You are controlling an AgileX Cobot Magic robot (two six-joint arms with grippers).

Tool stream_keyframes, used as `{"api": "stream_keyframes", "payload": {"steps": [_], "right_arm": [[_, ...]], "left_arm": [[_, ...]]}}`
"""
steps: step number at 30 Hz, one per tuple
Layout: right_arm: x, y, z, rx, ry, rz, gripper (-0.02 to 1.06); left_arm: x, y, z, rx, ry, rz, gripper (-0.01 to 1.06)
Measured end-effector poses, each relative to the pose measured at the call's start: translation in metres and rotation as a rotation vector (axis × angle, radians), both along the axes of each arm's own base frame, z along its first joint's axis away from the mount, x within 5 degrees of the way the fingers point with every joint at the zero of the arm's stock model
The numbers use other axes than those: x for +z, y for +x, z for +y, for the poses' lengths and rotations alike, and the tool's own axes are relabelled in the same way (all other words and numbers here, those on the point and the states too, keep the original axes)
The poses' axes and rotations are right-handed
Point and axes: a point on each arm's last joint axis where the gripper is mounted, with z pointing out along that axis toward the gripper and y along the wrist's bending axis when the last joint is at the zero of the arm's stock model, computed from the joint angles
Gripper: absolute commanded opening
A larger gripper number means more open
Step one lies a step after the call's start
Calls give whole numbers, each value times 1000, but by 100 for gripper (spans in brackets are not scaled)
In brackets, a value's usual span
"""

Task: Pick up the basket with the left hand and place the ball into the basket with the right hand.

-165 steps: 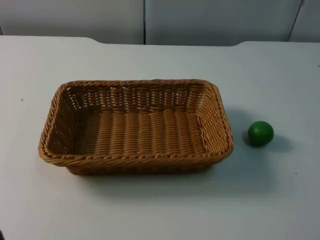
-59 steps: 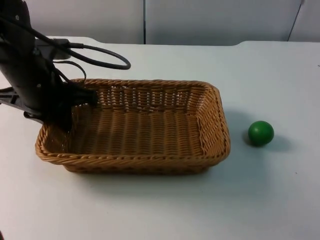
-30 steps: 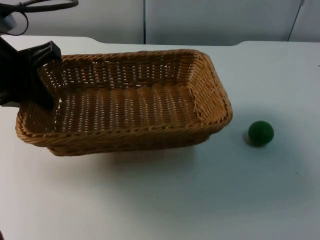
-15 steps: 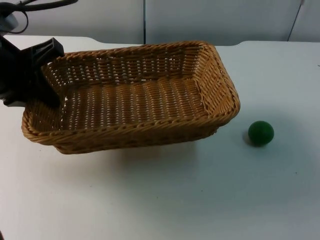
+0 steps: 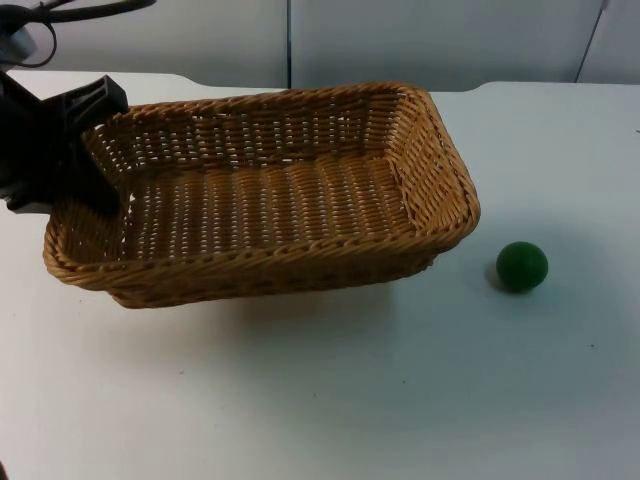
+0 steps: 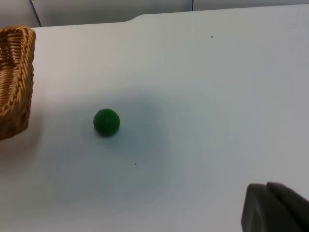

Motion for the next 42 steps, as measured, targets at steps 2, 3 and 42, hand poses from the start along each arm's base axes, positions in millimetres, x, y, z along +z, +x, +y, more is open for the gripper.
{"api": "stream_keyframes", "payload": {"steps": [2,3,42], "right_arm": [[0,0,0,0,0,0,0],[0,0,0,0,0,0,0],[-1,25,-2,-2,6,163,0]], "left_arm": [[0,0,0,0,0,0,0],[0,0,0,0,0,0,0],[0,0,0,0,0,0,0]]}}
